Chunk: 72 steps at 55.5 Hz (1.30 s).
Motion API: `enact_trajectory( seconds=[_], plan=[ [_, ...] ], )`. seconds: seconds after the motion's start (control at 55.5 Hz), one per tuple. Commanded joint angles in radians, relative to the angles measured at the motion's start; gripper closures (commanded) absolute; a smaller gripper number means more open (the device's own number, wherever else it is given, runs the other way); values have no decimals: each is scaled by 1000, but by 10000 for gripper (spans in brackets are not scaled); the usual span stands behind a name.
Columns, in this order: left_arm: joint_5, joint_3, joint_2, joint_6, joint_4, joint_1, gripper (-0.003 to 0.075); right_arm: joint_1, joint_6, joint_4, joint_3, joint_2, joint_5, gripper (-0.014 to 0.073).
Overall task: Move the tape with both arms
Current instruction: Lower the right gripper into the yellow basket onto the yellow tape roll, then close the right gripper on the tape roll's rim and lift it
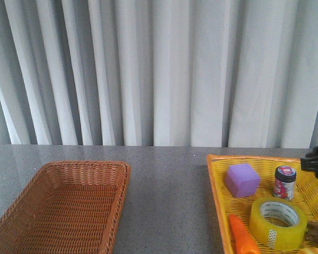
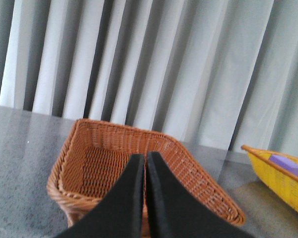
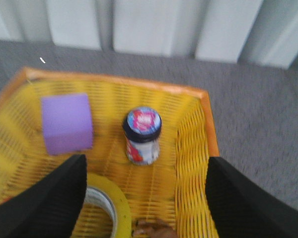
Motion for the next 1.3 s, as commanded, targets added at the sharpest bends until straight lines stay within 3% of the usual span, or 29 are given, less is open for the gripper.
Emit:
enact_trajectory(
  seconds=[0.0,0.342,1.044,1.152,1.278],
  plan=[
    [-45,-14,-17,-9,-6,3,715,-8,-7,-8,-60,24,-31,82],
    [-37,-14,-17,-9,-6,3,690,-5,-7,-6,-87,194,11,82],
    [-32,-14,-17,-9,-6,3,645,-5,-31,47,-90,324,25,84],
    [-32,-14,-17,-9,-6,3,643,-5,-31,55,-90,337,28,120],
    [-32,-14,-17,-9,-6,3,643,-5,-31,55,-90,340,23,253]
  ],
)
